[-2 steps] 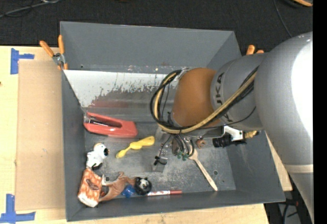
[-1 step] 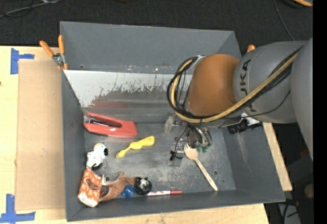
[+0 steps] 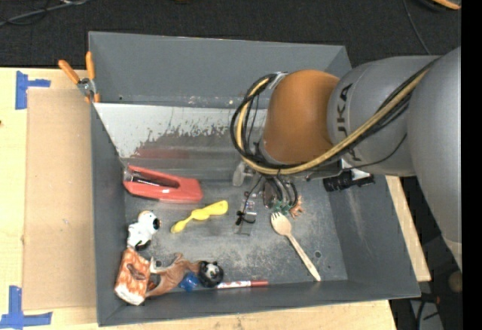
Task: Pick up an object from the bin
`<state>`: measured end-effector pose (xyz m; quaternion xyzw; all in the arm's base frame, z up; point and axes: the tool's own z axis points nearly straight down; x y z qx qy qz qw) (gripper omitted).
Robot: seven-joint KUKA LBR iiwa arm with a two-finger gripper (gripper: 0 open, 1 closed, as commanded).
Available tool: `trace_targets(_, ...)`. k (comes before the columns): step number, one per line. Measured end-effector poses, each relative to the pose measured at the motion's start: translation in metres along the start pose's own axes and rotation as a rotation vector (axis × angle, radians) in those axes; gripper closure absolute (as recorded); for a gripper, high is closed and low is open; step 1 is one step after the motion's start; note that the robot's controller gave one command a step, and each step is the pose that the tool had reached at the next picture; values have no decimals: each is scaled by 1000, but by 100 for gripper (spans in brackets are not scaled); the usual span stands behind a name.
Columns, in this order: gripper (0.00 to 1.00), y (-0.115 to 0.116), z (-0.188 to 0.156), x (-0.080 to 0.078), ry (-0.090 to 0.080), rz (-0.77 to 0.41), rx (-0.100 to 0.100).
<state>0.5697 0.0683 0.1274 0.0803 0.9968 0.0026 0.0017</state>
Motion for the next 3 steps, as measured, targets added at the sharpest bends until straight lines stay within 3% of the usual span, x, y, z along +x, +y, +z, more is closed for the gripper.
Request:
trace_targets(1,0,31,45,-14,6,-114,3)
trace_targets(2,100,34,57,3,12,29,3)
trace_targets(3,100,34,57,3,12,29,3)
